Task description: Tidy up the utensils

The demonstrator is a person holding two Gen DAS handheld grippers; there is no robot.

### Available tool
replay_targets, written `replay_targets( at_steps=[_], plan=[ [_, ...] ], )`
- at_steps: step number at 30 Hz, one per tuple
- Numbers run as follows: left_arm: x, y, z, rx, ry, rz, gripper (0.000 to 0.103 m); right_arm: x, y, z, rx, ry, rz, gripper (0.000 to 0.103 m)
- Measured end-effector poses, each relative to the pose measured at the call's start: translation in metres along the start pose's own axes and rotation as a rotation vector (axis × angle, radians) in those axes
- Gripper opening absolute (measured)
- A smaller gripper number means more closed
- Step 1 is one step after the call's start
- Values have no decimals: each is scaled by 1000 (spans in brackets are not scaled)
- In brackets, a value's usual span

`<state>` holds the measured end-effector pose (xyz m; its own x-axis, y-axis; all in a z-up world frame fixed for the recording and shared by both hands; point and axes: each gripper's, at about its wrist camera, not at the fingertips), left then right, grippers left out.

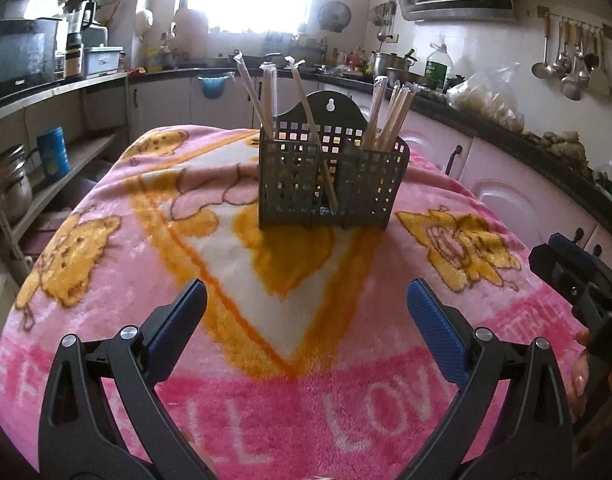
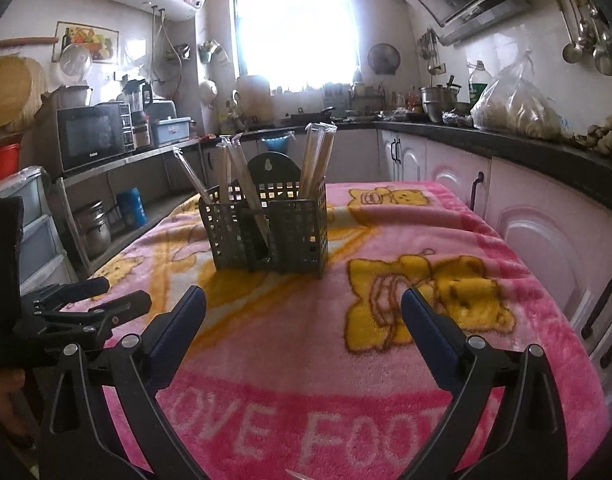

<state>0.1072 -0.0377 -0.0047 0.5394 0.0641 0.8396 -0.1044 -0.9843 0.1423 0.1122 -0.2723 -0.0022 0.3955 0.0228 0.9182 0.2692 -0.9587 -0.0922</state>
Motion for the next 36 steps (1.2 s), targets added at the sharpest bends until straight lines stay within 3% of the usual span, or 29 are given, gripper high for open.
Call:
replay_targets(
  at_steps=[6,12,20,36],
  plan=[
    [-17,6,-2,26,100,45,92,-25,-9,-8,1,105,-14,95],
    [-20,2,-10,26,159,21,92,-40,-10,-14,-4,187,-1,96],
    [-21,0,-15,42,194,10,92,-38,-10,-13,-32,204,2,97],
    [-22,1,-15,45,187,17,92,-39,-12,-10,-30,189,3,97]
  ],
)
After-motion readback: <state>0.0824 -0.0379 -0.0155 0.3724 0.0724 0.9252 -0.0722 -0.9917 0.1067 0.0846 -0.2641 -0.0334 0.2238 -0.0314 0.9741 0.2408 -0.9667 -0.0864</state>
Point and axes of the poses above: each gripper's, at about its wrist camera, not at the fingertips, and z roughly the way its jaws point, y to its right, x to its top, and after that the axes turned 3 degrees about -x, right-handed
